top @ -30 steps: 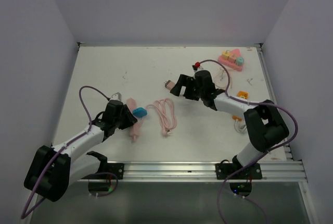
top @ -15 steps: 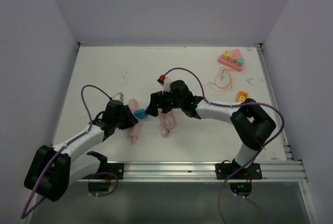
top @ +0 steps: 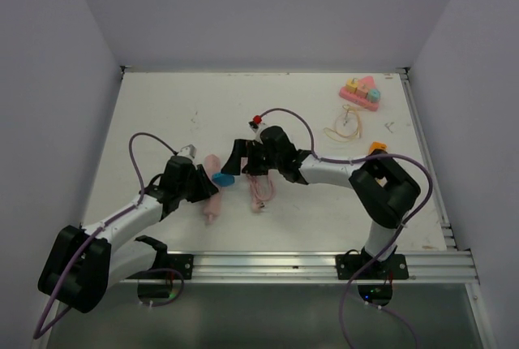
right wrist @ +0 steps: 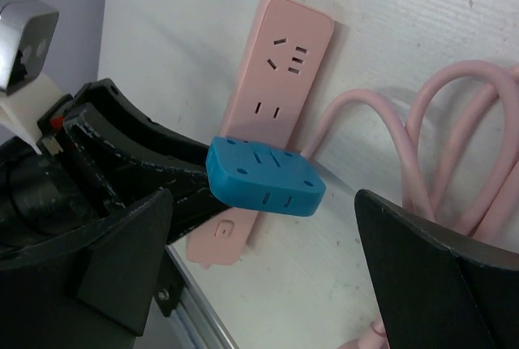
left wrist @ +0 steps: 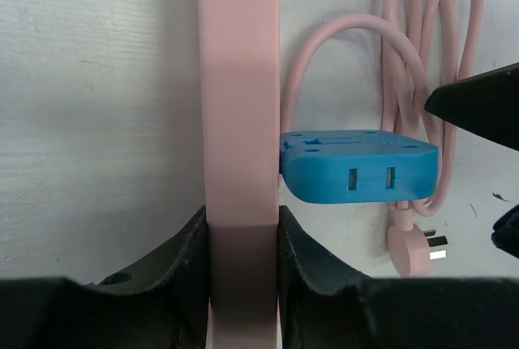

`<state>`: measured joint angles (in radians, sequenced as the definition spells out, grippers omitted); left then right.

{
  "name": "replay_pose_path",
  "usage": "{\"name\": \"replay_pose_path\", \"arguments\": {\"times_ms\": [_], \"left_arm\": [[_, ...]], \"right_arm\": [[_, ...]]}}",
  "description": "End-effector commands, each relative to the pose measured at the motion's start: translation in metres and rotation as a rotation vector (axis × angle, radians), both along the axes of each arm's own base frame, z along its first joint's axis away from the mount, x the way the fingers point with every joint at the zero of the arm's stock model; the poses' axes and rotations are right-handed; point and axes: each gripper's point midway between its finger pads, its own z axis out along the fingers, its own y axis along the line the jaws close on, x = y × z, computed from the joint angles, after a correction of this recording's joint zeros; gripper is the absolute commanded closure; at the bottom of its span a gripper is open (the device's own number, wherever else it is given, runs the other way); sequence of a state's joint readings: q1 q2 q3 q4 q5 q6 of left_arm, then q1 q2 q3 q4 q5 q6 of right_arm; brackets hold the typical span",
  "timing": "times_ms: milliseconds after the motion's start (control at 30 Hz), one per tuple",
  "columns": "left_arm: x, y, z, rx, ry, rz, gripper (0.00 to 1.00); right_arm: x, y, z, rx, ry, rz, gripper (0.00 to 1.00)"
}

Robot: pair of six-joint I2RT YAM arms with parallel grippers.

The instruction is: Pull the plug off the socket

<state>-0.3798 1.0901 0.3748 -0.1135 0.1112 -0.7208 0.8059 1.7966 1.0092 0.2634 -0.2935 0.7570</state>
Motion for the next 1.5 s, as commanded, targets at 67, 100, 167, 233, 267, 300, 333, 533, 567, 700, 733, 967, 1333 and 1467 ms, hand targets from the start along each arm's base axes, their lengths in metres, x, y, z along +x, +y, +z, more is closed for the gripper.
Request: {"name": "replay_pose_path", "arguments": {"times_ms": [67,100,167,233,267,300,333,533,567,700,733,967,1333,1467], "left_arm": [[-0.008,-0.005,-0.004,-0.036,0.009,-0.034,1.00],[-0.008,-0.006,-0.004,-0.039,0.008,-0.032,1.00],[-0.008,-0.005,-0.003,-0.039,0.004,-0.031,1.00],[-0.007,-0.006,-0.001,-0.042,-0.005,-0.031,1.00],[-0.007,-0.005,-0.001,-0.043,-0.006,-0.029,1.00],[-0.006,-0.005,-0.001,-0.042,-0.008,-0.026,1.00],[-0.006,-0.005,0.000,-0.044,-0.012,-0.024,1.00],[-0.006,-0.005,0.001,-0.046,-0.019,-0.020,1.00],[-0.007,-0.004,-0.001,-0.046,-0.016,-0.018,1.00],[-0.006,-0.005,0.000,-0.050,-0.018,-0.015,1.00],[-0.006,-0.004,0.000,-0.049,-0.018,-0.014,1.00],[-0.006,-0.004,-0.001,-0.051,-0.018,-0.005,1.00],[-0.004,0.002,-0.001,-0.030,-0.023,0.026,1.00],[-0.005,0.011,-0.006,0.003,-0.011,0.069,1.00]], "right_arm": [[0.000,0.016,0.004,0.082,0.135,-0.103,0.01],[0.001,0.018,0.002,0.074,0.141,-0.111,0.01],[-0.003,0.023,-0.001,0.070,0.159,-0.110,0.01],[-0.005,0.024,-0.009,0.062,0.183,-0.117,0.01],[-0.006,0.026,-0.010,0.066,0.196,-0.118,0.01],[-0.008,0.027,-0.012,0.066,0.204,-0.118,0.02],[-0.008,0.028,-0.016,0.066,0.217,-0.119,0.02],[-0.007,0.036,-0.015,0.095,0.222,-0.120,0.07],[-0.007,0.037,-0.015,0.101,0.221,-0.121,0.10],[-0.005,0.040,-0.012,0.130,0.233,-0.128,0.12],[-0.006,0.042,-0.009,0.139,0.234,-0.127,0.12],[-0.001,0.040,-0.005,0.148,0.239,-0.165,0.11],[-0.002,0.035,-0.018,0.117,0.259,-0.190,0.53],[-0.005,0.029,-0.016,0.104,0.249,-0.188,0.81]]}}
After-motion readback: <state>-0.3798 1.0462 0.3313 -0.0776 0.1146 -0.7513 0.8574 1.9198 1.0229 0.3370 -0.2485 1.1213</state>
